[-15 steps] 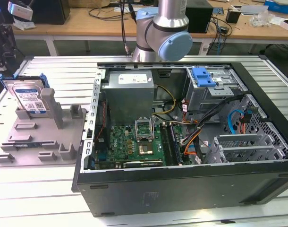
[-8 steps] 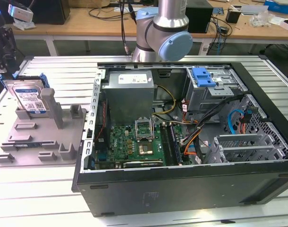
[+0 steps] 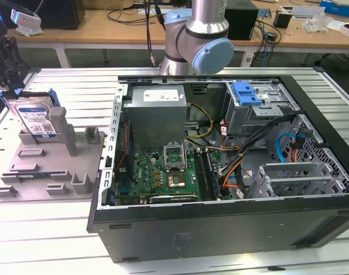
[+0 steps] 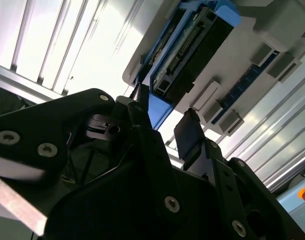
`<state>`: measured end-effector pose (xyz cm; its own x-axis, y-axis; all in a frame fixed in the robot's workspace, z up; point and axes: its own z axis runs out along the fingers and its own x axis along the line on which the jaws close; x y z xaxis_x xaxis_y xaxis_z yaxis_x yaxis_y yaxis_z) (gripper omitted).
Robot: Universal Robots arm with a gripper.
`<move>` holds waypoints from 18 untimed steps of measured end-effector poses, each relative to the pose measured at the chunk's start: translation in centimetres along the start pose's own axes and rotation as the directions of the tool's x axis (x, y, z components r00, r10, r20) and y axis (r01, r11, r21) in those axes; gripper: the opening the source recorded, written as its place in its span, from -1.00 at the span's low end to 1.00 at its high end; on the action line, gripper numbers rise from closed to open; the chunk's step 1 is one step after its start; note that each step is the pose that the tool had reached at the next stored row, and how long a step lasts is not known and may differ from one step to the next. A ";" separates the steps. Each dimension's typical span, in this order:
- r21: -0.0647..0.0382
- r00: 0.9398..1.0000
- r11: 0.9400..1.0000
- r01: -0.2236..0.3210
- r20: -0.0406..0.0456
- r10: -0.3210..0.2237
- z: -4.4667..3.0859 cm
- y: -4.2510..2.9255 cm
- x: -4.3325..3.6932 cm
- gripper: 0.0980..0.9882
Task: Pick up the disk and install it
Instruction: 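Pick up the disk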
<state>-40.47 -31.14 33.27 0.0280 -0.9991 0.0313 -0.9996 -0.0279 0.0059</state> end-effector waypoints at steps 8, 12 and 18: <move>0.000 1.000 1.000 0.000 0.000 0.000 0.66 -0.01 -0.47 -0.14; 0.000 1.000 1.000 0.000 0.000 0.000 0.94 0.02 -0.58 -0.14; 0.000 1.000 1.000 0.000 0.000 0.000 1.29 0.20 -0.59 -0.14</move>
<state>-40.69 -30.59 31.96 0.0280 -0.9991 0.0314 -0.9996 -0.0279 0.0061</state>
